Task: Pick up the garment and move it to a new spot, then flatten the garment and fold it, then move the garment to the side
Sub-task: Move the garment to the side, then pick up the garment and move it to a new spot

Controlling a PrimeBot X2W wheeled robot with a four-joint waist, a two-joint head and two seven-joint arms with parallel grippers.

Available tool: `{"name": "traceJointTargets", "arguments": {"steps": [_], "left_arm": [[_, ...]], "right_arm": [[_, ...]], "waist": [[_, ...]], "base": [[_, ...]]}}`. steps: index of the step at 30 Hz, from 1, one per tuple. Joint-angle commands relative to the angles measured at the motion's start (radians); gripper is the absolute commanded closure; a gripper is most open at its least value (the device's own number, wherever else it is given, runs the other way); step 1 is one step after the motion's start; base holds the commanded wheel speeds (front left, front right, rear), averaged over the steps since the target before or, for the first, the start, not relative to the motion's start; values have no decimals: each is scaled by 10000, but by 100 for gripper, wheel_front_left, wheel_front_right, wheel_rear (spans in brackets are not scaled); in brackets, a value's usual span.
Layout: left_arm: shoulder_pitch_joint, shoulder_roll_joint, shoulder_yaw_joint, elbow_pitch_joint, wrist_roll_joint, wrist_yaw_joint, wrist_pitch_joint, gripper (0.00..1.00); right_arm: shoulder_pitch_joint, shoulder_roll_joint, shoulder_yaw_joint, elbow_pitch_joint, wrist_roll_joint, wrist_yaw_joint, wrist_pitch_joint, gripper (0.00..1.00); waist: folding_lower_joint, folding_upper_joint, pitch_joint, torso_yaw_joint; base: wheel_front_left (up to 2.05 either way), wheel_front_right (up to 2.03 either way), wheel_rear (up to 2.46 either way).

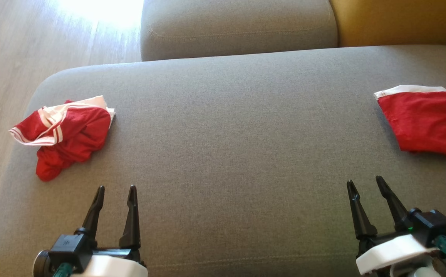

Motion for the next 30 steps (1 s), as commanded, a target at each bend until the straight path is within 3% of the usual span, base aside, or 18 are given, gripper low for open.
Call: {"name": "traceJointTargets", "arguments": {"steps": [1,17,30], "left_arm": [[-218,-18,265,-295,146,47,-51,0],[-278,-18,248,-190,196,-9,-51,0],[-164,-18,270,-200,241,102,-51,0]], "right_arm": [[-229,-40,225,-288,-42,-4,-91,0],[-138,-40,127,-218,-20,-4,-91,0],[92,-39,714,-258,61,-4,-91,0]], "waist": [[1,0,-3,6],[1,0,77,263],[1,0,-167,2154]], "base": [[0,0,0],[0,0,0],[0,0,0]]}}
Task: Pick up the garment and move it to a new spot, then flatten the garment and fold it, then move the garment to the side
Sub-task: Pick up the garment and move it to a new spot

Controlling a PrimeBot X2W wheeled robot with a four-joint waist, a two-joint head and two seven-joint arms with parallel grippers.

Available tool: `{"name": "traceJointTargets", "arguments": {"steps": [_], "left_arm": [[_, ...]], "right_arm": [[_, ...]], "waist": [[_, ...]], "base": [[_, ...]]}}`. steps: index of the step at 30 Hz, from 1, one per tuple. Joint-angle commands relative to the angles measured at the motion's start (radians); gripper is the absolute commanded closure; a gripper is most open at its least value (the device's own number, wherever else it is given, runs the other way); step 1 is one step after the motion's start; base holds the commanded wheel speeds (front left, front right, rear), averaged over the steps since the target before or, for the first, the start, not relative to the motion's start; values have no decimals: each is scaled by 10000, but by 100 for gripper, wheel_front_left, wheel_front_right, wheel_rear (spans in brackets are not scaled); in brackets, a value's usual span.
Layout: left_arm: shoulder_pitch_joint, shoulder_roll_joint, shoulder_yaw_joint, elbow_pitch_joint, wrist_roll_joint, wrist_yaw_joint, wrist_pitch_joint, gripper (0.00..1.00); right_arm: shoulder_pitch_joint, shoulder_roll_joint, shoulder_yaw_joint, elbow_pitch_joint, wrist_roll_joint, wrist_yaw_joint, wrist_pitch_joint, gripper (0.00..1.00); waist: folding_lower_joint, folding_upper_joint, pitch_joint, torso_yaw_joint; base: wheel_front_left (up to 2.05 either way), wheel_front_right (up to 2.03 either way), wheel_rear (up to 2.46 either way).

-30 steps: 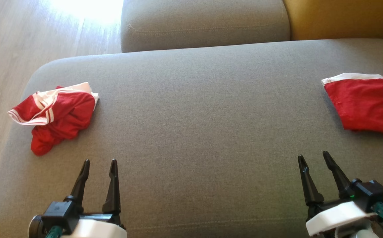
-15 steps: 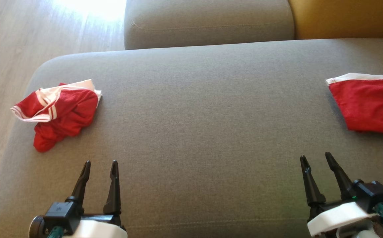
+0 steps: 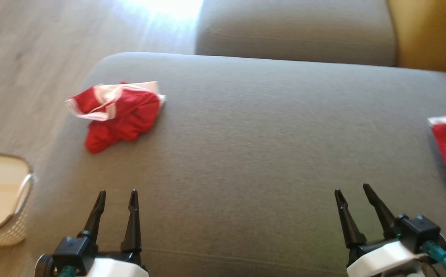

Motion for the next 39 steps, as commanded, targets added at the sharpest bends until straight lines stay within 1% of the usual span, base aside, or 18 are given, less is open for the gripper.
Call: {"name": "traceJointTargets", "arguments": {"steps": [1,10,11,15,19,26,29,32,34,35,39], "left_arm": [[-215,-24,323,-352,96,65,-51,0],[-53,-24,268,-426,88,139,-51,0],[-53,-24,268,-426,88,139,-51,0],[23,-24,268,-498,127,170,-51,0],[66,-24,366,-560,144,190,-51,0],[-107,-24,589,-718,-12,208,-51,0],[-616,-24,743,-844,-131,87,-51,0],[-1551,-24,1053,-804,-231,-181,-51,0],[-2372,-24,1275,-683,-209,-443,-51,0],[-3265,-24,1509,-363,-312,-661,-51,0],[-5352,79,1892,859,-480,-1025,-51,0]], "right_arm": [[-99,-66,303,-318,59,-4,-91,0],[114,-66,370,-372,10,-4,-91,0],[114,-66,370,-372,10,-4,-91,0],[189,-66,395,-323,53,-4,-91,0],[137,-66,476,-308,140,-4,-91,0],[94,-66,514,-261,48,-4,-91,0],[-3,-66,421,-294,-146,-4,-91,0],[-146,-66,381,-300,-409,-4,-91,0],[-301,-66,309,-310,-568,-4,-91,0],[-480,-66,287,-346,-743,-4,-91,0],[-855,-66,239,-374,-1150,-4,-91,0]], "waist": [[1,0,-115,590],[1,0,-257,2016],[1,0,-257,2016],[1,0,-286,2544],[1,0,-233,2843],[1,0,47,2942],[1,0,427,2845],[1,0,847,2692],[1,0,1133,2579],[1,0,1483,2438],[1,0,2185,2134]], "base": [[0,0,0],[0,0,0],[0,0,0],[0,0,0],[0,0,0],[0,0,0],[0,0,0],[0,0,0],[0,0,0],[0,0,0],[0,0,0]]}}
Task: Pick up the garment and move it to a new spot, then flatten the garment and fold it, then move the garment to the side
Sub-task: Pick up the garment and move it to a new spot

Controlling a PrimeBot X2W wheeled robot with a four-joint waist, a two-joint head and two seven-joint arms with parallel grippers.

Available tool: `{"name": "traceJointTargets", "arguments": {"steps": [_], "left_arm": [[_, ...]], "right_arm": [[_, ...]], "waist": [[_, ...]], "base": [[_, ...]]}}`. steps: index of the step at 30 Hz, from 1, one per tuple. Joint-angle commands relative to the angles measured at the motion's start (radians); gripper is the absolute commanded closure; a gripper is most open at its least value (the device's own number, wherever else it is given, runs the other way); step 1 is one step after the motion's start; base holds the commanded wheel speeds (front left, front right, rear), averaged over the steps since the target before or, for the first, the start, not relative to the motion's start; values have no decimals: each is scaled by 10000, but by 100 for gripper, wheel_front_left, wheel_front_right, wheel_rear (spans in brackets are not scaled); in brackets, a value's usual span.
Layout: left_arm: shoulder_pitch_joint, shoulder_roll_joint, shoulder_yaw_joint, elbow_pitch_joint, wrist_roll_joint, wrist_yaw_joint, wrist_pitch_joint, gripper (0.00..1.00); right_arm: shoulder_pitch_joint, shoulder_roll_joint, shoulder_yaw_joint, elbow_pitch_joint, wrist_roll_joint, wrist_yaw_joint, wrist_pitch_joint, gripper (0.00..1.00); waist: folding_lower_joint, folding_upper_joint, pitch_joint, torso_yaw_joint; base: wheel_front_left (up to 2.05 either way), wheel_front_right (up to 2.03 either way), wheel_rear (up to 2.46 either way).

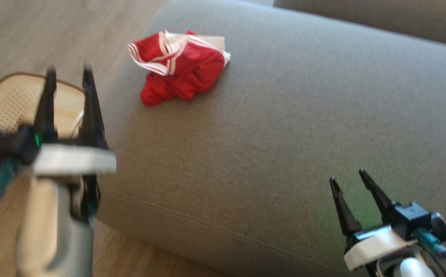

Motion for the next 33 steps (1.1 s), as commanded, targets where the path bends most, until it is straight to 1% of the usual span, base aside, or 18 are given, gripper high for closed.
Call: {"name": "traceJointTargets", "arguments": {"steps": [1,3,5,7,9,12,15,16,20,24,27,33], "left_arm": [[-1259,273,441,331,-101,-179,-49,0],[-2335,542,387,1435,-261,-317,-46,0],[-3437,790,313,2557,-481,-394,294,0],[-4498,1040,244,3659,-684,-439,908,0],[-5435,1196,175,4795,-916,-466,1738,0],[-6576,1323,97,6355,-1250,-488,2950,0],[-7405,1367,76,7635,-1549,-501,3899,0],[-7405,1367,76,7635,-1549,-501,3899,0],[-8038,1350,-49,9034,-1797,-513,4695,0],[-8386,1464,-180,10036,-1915,-521,5086,0],[-8382,1562,-384,10575,-1878,-526,5152,0],[-8204,1774,-649,11240,-1838,-529,4694,0]], "right_arm": [[-494,-85,176,-343,-205,-4,-91,0],[-679,-85,139,-370,-396,-4,-91,0],[-850,-85,53,-423,-609,-4,-91,0],[-1006,-85,-55,-499,-831,-4,-91,0],[-1148,-85,-144,-575,-1028,-4,-91,0],[-1337,-86,-199,-657,-1254,-4,-91,0],[-1570,-137,-100,-734,-1351,-4,-91,0],[-1570,-137,-100,-734,-1351,-4,-91,0],[-1731,-220,51,-755,-1367,-4,-91,0],[-1978,-251,235,-791,-1362,-4,-91,0],[-2109,-232,274,-890,-1307,-4,-91,0],[-2105,-196,157,-1099,-1279,-4,-91,0]], "waist": [[0,0,696,-429],[0,0,1020,-591],[0,0,1353,-735],[0,0,1710,-860],[0,0,2040,-969],[0,0,2480,-1129],[0,0,2846,-1324],[0,0,2846,-1324],[0,0,3056,-1535],[0,0,3266,-1890],[0,0,3385,-2123],[0,0,3758,-2384]], "base": [[0,0,0],[0,0,0],[0,0,0],[0,0,0],[0,0,0],[0,0,0],[0,0,0],[0,0,0],[0,0,0],[0,0,0],[0,0,0],[0,0,0]]}}
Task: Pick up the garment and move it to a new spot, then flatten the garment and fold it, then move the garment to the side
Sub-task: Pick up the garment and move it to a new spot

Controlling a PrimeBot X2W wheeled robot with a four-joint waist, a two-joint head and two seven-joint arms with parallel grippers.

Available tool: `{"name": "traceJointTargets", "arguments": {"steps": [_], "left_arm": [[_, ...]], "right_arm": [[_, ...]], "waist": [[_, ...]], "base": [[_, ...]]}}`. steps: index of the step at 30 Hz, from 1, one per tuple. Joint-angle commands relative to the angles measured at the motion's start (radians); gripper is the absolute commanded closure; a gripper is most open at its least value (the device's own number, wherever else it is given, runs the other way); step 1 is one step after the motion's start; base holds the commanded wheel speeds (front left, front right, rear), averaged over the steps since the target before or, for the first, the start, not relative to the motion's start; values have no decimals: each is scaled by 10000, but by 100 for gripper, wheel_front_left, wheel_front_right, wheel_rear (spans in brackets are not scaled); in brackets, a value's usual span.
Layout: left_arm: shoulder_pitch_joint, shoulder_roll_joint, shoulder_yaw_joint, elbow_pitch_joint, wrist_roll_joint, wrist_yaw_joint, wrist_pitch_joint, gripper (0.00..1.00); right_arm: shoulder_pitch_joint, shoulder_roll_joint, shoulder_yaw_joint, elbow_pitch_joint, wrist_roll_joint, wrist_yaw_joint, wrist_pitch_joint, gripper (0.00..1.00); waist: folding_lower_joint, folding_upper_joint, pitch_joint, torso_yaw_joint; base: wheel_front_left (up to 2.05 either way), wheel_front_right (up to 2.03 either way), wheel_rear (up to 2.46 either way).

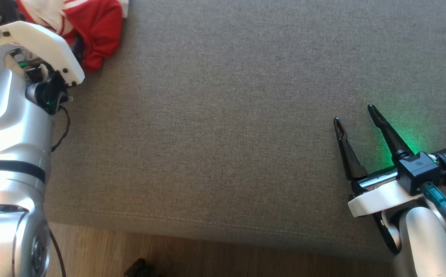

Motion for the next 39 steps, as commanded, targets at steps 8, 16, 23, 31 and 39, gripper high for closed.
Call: {"name": "traceJointTargets", "arguments": {"steps": [8,16,23,31,39], "left_arm": [[125,279,-319,-347,-411,13,-1300,100],[277,906,-1150,-1232,-68,12,-4252,100],[829,1193,-2156,-3139,-138,12,-4654,100],[2068,1436,-3136,-5782,-1114,12,-4441,100],[3244,1572,-4309,-8283,-854,59,-3503,100]], "right_arm": [[-11,92,119,-271,426,-4,-91,0],[-130,135,364,91,872,-4,-91,0],[74,146,590,191,1643,-4,-91,0],[387,147,817,-51,2393,-4,-92,0],[260,148,1007,-317,2662,-4,-92,0]], "waist": [[-1,0,139,99],[-1,0,-786,-6],[-1,0,-2060,-481],[-1,0,-2869,-1622],[-1,0,-2632,-3515]], "base": [[0,0,0],[0,0,0],[0,0,0],[0,0,0],[0,0,0]]}}
